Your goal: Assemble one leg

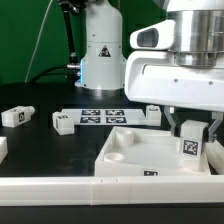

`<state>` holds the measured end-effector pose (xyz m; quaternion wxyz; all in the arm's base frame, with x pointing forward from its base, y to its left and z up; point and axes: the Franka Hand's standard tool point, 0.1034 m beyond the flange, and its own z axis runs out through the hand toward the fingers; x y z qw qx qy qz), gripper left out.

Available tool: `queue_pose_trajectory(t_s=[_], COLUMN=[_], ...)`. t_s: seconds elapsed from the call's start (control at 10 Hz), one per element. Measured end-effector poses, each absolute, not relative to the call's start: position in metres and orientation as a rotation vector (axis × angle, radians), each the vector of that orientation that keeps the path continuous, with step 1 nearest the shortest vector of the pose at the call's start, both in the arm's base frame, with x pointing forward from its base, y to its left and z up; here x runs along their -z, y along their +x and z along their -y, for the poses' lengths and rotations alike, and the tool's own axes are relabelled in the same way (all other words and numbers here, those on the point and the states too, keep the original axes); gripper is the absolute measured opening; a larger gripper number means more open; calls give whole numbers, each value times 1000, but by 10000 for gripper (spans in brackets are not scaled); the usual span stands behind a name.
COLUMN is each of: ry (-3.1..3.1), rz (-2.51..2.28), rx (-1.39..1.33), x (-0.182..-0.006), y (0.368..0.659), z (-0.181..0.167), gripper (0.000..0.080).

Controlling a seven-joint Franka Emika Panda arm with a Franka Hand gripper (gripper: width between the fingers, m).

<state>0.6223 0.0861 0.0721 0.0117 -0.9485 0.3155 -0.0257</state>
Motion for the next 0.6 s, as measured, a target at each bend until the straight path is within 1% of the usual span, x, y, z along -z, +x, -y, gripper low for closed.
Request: queue_pose_trajectory(t_s=[0.1, 0.2, 0.3, 0.4, 0.5, 0.6], ry=[-2938, -2959, -2958, -2958, -2958, -2958], rz=[-1077, -1037, -1039, -1039, -1039, -1039], rx=[77, 80, 80, 80, 79, 79], x=[-72, -72, -72, -72, -72, -72], y=[622, 622, 622, 622, 622, 622], z=[-81, -79, -79, -79, -79, -79], gripper=[294, 294, 365, 365, 547, 547])
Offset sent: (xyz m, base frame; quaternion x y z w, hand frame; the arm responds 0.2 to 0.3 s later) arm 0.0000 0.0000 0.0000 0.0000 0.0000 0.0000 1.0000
